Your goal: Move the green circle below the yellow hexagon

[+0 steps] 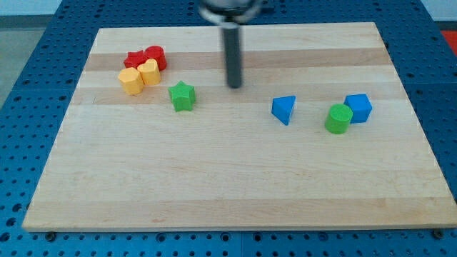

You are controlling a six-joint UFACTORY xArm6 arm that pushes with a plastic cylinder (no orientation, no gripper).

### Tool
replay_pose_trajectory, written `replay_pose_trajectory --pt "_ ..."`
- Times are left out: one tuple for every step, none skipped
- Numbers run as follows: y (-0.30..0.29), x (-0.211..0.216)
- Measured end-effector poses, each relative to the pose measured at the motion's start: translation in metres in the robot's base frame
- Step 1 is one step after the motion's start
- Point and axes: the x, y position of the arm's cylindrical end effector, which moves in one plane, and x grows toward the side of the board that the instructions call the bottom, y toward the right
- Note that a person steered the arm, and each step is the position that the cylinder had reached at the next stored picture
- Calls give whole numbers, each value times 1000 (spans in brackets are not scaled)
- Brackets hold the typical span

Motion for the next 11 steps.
replay_pose_trajectory --pt "145 -12" --pt "227 -14" --pt "170 28" --pt "154 33" --pt "162 36" --pt "197 26" --pt "239 16" --pt "245 38" --pt "244 40" --pt "235 57" --pt "223 64"
